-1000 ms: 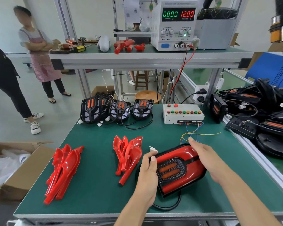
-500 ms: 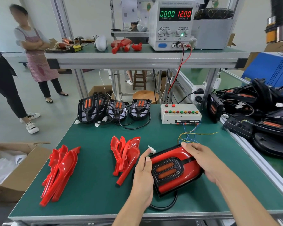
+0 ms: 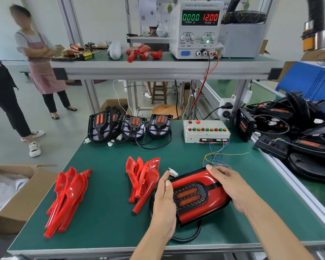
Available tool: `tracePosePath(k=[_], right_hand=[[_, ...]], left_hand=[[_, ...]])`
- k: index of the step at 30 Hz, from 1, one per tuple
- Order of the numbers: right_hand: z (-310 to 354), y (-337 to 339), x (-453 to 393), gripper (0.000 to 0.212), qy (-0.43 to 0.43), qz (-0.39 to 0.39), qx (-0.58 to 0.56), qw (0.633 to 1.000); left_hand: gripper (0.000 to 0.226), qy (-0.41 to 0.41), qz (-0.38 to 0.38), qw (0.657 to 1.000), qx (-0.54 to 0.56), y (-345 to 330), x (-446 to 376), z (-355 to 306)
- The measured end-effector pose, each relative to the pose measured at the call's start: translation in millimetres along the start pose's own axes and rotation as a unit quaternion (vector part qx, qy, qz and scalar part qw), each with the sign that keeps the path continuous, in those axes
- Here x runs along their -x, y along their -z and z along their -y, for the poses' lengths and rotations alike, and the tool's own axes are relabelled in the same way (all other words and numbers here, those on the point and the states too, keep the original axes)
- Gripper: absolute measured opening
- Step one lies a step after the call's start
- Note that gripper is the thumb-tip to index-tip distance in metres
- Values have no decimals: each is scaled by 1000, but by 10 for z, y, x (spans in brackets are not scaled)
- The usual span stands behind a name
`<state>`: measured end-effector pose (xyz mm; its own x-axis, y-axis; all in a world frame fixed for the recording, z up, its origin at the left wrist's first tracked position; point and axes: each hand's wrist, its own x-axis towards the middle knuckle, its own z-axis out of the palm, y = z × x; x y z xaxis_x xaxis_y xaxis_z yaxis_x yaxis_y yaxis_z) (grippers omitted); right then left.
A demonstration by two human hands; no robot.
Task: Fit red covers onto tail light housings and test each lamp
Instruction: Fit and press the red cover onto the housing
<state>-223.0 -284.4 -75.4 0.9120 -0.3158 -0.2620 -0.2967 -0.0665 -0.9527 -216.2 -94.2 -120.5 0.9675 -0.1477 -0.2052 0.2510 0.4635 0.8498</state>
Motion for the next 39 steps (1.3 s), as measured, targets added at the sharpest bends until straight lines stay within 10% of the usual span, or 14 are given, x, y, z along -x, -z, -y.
tracePosePath(k=[39], right_hand=[[120, 51, 58, 21, -54, 33, -63, 996]], left_hand=[[23, -9, -52, 991, -124, -125, -1, -159]])
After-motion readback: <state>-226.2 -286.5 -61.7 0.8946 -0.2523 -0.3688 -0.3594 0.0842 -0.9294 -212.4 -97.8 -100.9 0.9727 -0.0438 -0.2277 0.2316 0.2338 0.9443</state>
